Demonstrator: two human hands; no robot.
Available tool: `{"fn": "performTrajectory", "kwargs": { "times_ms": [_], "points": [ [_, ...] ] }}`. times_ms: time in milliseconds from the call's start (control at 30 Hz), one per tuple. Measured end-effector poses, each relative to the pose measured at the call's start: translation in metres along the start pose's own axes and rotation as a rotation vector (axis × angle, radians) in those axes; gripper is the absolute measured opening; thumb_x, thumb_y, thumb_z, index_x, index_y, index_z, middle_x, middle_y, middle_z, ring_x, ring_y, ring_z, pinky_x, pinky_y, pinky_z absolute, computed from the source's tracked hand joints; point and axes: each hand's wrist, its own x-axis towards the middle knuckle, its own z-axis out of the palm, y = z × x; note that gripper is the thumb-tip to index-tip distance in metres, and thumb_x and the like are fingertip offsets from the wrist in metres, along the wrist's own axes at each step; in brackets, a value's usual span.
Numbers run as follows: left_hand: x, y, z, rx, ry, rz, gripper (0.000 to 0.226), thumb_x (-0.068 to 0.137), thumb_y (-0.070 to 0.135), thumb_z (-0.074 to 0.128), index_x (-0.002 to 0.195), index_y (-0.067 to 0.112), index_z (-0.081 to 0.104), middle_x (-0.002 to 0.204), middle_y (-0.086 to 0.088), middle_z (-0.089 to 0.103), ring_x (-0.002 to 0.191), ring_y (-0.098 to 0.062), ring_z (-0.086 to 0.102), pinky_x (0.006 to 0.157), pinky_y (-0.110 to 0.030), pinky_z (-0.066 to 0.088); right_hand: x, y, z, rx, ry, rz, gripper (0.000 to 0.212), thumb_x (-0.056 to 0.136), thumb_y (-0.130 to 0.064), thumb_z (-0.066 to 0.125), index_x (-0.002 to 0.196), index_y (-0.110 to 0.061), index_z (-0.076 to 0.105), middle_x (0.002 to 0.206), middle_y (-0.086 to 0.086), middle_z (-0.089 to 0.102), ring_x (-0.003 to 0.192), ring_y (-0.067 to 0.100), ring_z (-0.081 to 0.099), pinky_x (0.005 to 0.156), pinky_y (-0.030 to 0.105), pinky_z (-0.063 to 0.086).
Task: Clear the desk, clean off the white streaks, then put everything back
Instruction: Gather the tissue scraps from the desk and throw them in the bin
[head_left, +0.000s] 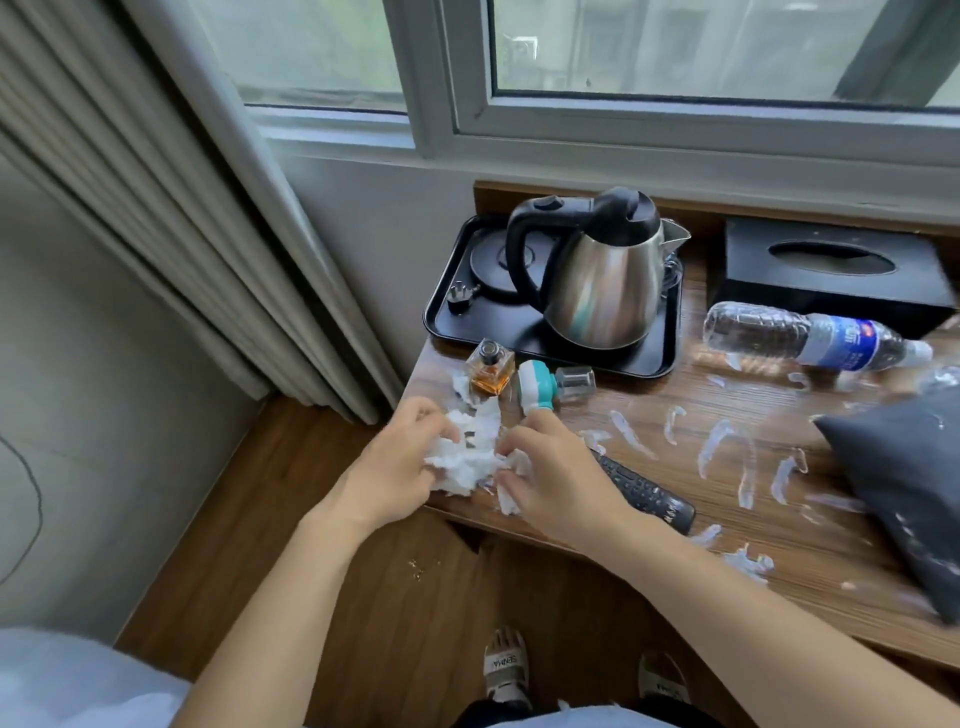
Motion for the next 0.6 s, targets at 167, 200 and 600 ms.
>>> {"fn": "performTrajectory", "kwargs": {
  "times_ms": [167, 200, 600],
  "points": [
    [0.023, 0.006, -0.003, 0.035, -0.156, 0.061, 0.1, 0.08, -0.001, 0.078, 0.161, 0.03, 0.028, 0.166, 0.004, 0.022, 0.154, -0.014, 0.022, 0.117, -0.033, 0.039, 0.014, -0.007, 0.02, -0.057, -0.013, 0.029, 0.028, 0.094, -0.019, 0.068, 0.12, -0.02, 0.058, 0.129, -0.001, 0.045, 0.109, 0.023, 0.057, 0.094, 0.039, 0.051],
    [0.029, 0.007, -0.006, 0.045, -0.204, 0.057, 0.108, 0.082, 0.001, 0.079, 0.165, 0.032, 0.017, 0.171, 0.004, 0.012, 0.158, -0.013, 0.016, 0.118, -0.032, 0.037, 0.016, -0.008, 0.022, -0.069, -0.015, 0.036, 0.033, 0.093, -0.018, 0.069, 0.123, -0.02, 0.055, 0.131, -0.001, 0.045, 0.11, 0.024, 0.057, 0.094, 0.04, 0.051],
    [0.051, -0.015, -0.003, 0.134, -0.279, 0.137, 0.056, 0.086, 0.015, 0.078, 0.136, 0.021, 0.053, 0.116, 0.011, 0.04, 0.11, -0.015, 0.051, 0.092, -0.043, 0.051, 0.041, -0.005, 0.035, -0.073, -0.061, 0.094, 0.067, 0.091, -0.015, 0.07, 0.15, -0.023, 0.038, 0.136, 0.001, 0.05, 0.124, 0.021, 0.05, 0.102, 0.035, 0.046]
  ]
}}
